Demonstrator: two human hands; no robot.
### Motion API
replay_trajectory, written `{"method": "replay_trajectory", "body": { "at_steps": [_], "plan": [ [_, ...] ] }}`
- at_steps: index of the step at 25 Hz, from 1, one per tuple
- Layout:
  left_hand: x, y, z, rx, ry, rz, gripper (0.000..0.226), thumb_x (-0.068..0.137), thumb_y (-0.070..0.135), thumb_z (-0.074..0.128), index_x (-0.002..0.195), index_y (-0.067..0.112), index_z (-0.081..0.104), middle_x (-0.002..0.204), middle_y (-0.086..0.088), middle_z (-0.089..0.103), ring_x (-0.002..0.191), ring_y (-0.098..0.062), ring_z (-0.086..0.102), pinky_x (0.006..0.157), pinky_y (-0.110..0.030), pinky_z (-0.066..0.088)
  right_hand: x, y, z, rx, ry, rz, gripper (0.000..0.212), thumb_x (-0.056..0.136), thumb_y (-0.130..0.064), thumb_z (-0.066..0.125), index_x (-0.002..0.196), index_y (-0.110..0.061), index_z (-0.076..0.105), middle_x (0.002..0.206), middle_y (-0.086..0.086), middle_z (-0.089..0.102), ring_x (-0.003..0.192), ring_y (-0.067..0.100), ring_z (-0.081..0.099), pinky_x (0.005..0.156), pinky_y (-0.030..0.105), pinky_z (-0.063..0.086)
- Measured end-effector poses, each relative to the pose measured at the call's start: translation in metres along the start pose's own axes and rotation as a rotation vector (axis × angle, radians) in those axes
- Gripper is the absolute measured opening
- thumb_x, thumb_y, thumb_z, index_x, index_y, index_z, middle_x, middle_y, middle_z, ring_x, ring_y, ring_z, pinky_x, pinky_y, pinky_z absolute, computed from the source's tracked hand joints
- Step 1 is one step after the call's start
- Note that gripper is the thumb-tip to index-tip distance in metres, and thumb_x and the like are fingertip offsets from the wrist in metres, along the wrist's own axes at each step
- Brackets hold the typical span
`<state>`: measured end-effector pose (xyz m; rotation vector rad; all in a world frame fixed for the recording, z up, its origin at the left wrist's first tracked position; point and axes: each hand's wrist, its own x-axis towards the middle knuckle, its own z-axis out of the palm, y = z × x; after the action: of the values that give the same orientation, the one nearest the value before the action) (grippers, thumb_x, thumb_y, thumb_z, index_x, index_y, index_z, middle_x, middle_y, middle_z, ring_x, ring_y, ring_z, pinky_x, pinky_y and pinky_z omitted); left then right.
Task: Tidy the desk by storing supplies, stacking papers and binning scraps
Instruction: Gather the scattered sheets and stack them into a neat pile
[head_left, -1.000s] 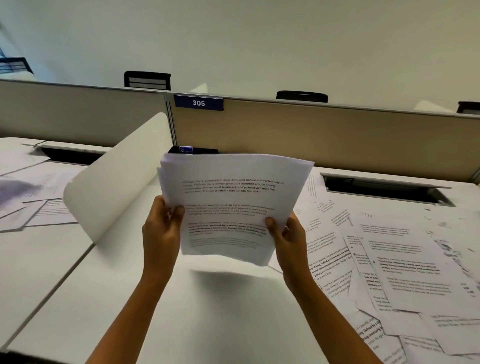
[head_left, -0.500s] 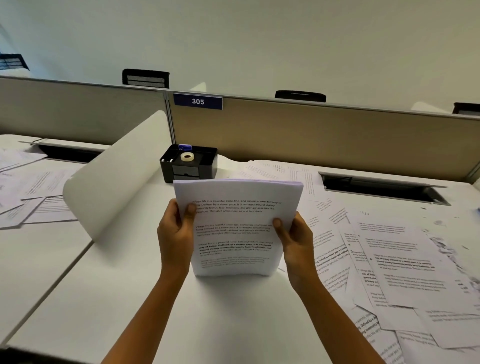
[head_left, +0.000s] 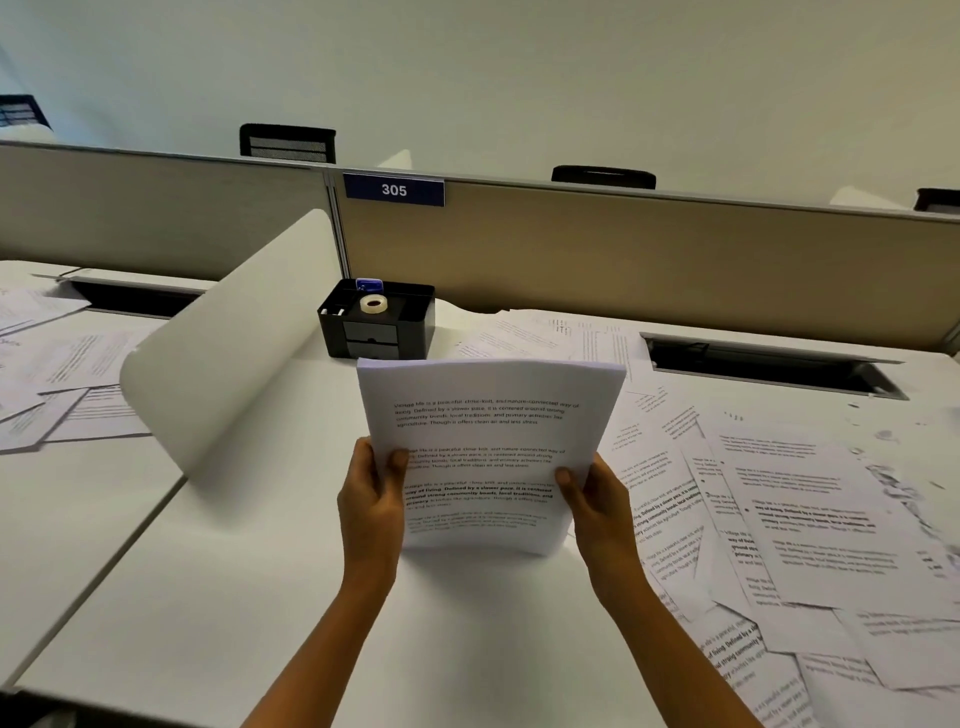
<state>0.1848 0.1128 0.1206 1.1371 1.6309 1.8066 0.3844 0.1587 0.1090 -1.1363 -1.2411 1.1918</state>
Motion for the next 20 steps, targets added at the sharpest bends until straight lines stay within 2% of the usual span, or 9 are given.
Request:
{"method": "replay_trajectory", "body": {
  "at_steps": [2,4,6,9,11,13,15,18,20],
  "plan": [
    [-0.005,-0.013,0.001,0.04,-0.058,-0.107,0.007,0.096,0.024,0.047,0.097,0.023,0.054,0.094,0.008,0.064,0.084,-0.008,0.062,0.062,-0.013,0.053,-0.001,0.014,-0.002,-0.052,-0.023,0.037,0.021,0.095,-0.011,0.047,0.114,-0.013,0.055,0.114,0.005,0.063,0.1,0.019,0.059,0.089,0.034,0.049],
    [-0.01,-0.024,0.003,0.106,-0.075,-0.178,0.013,0.096,0.021,0.046,0.103,0.019,0.056,0.095,0.009,0.064,0.088,-0.01,0.061,0.061,-0.013,0.053,-0.001,0.026,-0.003,-0.11,-0.046,0.041,0.02,0.095,-0.011,0.046,0.11,-0.022,0.053,0.111,0.002,0.063,0.101,0.018,0.059,0.086,0.028,0.05],
    [-0.01,-0.027,0.003,0.195,-0.058,-0.168,0.012,0.095,0.019,0.049,0.1,0.014,0.059,0.091,0.007,0.065,0.085,-0.011,0.062,0.065,-0.017,0.054,0.005,0.03,-0.004,-0.198,-0.018,0.023,0.018,0.095,-0.012,0.048,0.103,-0.027,0.053,0.104,-0.003,0.063,0.097,0.015,0.061,0.078,0.021,0.053],
    [-0.002,-0.026,-0.002,0.362,-0.067,-0.114,0.009,0.089,0.02,0.06,0.094,0.013,0.064,0.087,0.006,0.068,0.073,-0.012,0.065,0.063,-0.021,0.053,0.014,0.028,-0.011,-0.334,0.014,-0.007,0.014,0.093,-0.018,0.053,0.107,-0.02,0.055,0.1,-0.006,0.064,0.089,0.011,0.064,0.062,0.01,0.052],
    [0.002,-0.028,-0.007,0.424,-0.098,-0.144,0.015,0.087,0.02,0.063,0.099,0.013,0.067,0.091,0.004,0.068,0.071,-0.016,0.064,0.065,-0.022,0.052,0.018,0.029,-0.014,-0.37,-0.048,0.034,0.018,0.091,-0.021,0.056,0.109,-0.022,0.055,0.097,-0.01,0.063,0.084,0.005,0.064,0.058,0.011,0.052],
    [0.003,-0.034,-0.01,0.435,-0.116,-0.263,0.023,0.086,0.02,0.065,0.106,0.01,0.068,0.097,-0.002,0.069,0.073,-0.019,0.063,0.072,-0.031,0.053,0.022,0.033,-0.015,-0.392,-0.085,0.114,0.021,0.089,-0.022,0.06,0.109,-0.023,0.055,0.096,-0.01,0.062,0.081,0.003,0.062,0.062,0.012,0.05],
    [0.003,-0.042,-0.013,0.41,-0.119,-0.401,0.028,0.085,0.019,0.066,0.111,0.008,0.067,0.102,-0.008,0.071,0.076,-0.022,0.063,0.077,-0.035,0.053,0.03,0.04,-0.019,-0.446,-0.045,0.161,0.019,0.09,-0.02,0.059,0.109,-0.02,0.058,0.096,-0.007,0.063,0.078,0.001,0.058,0.067,0.016,0.05],
    [0.002,-0.054,-0.018,0.388,-0.115,-0.516,0.029,0.085,0.018,0.066,0.111,0.007,0.066,0.104,-0.011,0.07,0.074,-0.022,0.062,0.071,-0.03,0.049,0.045,0.053,-0.022,-0.496,0.132,0.188,0.017,0.092,-0.008,0.052,0.107,-0.01,0.061,0.101,0.007,0.068,0.076,0.009,0.061,0.062,0.015,0.048],
    [0.002,-0.057,-0.021,0.379,-0.111,-0.553,0.029,0.085,0.018,0.066,0.112,0.006,0.065,0.104,-0.012,0.07,0.07,-0.021,0.061,0.066,-0.027,0.047,0.059,0.06,-0.022,-0.626,0.252,0.166,0.021,0.09,-0.006,0.054,0.111,-0.006,0.058,0.111,0.014,0.063,0.092,0.02,0.059,0.072,0.019,0.046]
  ]
}}
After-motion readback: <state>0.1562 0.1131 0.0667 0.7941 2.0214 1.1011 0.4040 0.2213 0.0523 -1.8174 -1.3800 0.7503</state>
